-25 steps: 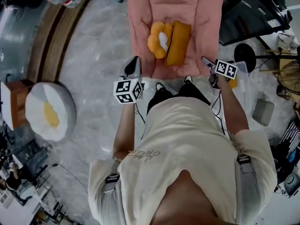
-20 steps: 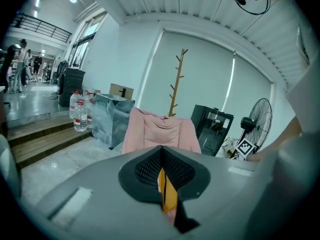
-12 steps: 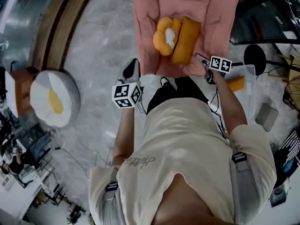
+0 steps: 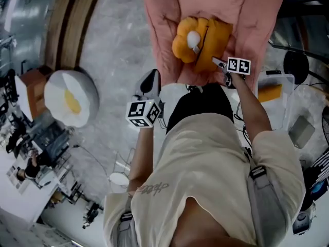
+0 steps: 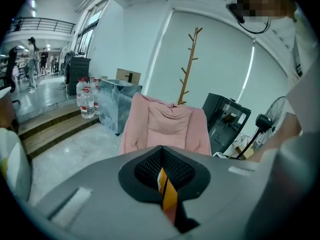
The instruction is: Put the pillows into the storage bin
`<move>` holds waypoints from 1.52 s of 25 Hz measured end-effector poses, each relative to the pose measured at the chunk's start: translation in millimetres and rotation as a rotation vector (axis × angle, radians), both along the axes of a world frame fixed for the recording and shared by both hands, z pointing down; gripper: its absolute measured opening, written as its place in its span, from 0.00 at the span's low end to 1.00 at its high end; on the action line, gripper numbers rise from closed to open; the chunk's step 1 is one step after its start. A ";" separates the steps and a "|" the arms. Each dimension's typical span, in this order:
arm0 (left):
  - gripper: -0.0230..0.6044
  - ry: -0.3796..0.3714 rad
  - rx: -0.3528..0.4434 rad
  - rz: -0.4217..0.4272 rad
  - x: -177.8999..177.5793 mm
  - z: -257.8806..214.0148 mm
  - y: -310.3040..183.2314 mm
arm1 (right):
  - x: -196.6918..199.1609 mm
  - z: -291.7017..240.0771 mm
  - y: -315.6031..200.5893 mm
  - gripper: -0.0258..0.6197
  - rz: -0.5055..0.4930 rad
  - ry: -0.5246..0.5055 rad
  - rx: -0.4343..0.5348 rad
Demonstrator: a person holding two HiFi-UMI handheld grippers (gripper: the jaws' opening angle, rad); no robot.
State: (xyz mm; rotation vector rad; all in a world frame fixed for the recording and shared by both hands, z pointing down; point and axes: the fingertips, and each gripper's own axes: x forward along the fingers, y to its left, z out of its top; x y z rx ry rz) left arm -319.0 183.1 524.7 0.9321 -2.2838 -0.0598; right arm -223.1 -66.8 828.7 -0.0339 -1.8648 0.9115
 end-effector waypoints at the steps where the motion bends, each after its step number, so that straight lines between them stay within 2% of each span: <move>1: 0.06 0.016 -0.005 -0.010 -2.2 1.2 -0.9 | -2.2 7.4 2.6 0.87 -0.001 0.013 -0.012; 4: 0.06 0.050 -0.029 -0.025 -8.0 6.0 -6.6 | -10.3 29.9 5.7 0.87 -0.020 0.048 -0.033; 9: 0.06 0.094 -0.044 -0.041 -24.2 19.3 -21.3 | -26.1 64.2 -2.2 0.87 -0.091 0.118 -0.006; 16: 0.06 0.150 -0.056 -0.054 -30.5 39.9 -39.4 | -50.5 83.4 0.8 0.92 -0.023 0.111 -0.069; 22: 0.06 0.197 -0.085 -0.080 -26.6 54.8 -37.3 | -50.9 110.1 1.5 0.95 -0.043 0.172 0.076; 27: 0.06 0.210 -0.098 -0.103 -27.5 57.5 -26.1 | -59.7 120.0 2.3 0.95 -0.040 0.186 0.071; 28: 0.06 0.210 -0.098 -0.105 -27.7 57.6 -24.4 | -60.1 121.1 1.8 0.94 -0.053 0.194 0.059; 34: 0.06 0.192 -0.068 -0.092 -27.1 54.1 -27.8 | -52.9 105.2 -0.1 0.71 -0.110 0.201 0.029; 38: 0.06 0.162 -0.026 -0.066 -29.6 48.6 -34.7 | -48.5 81.7 -1.3 0.65 -0.100 0.154 0.029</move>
